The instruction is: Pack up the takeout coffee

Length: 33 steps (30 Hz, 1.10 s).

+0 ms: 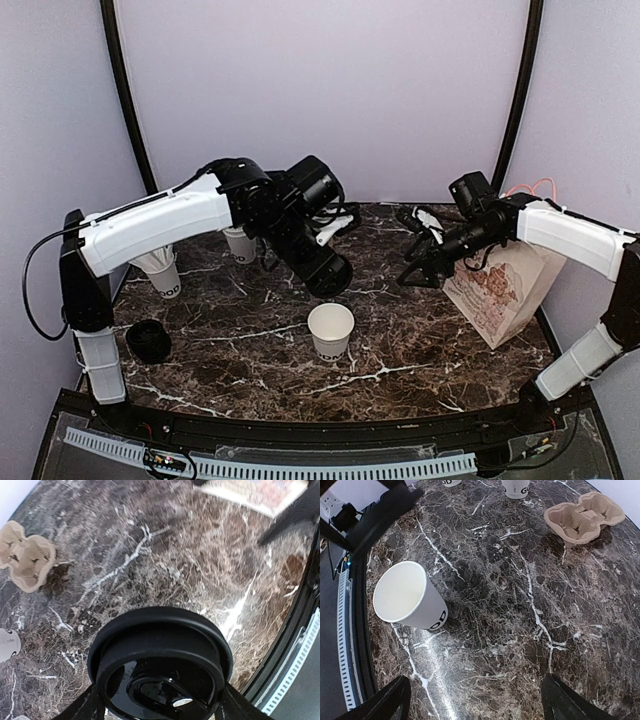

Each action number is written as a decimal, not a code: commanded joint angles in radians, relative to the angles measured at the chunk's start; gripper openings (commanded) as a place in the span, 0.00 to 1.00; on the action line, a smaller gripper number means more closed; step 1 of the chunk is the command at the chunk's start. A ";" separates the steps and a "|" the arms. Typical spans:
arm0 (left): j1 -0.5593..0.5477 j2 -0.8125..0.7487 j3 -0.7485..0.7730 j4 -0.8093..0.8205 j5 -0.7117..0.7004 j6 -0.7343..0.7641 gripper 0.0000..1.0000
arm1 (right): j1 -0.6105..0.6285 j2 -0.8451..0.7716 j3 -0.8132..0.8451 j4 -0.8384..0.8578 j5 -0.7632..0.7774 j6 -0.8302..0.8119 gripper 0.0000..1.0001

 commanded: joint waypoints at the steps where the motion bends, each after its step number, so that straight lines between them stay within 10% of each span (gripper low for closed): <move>1: -0.027 0.062 0.029 -0.103 0.001 0.083 0.69 | -0.023 -0.058 -0.034 0.088 -0.042 0.042 0.92; 33: -0.098 0.157 0.042 -0.136 -0.017 0.133 0.69 | -0.038 -0.067 -0.057 0.108 -0.065 0.057 0.93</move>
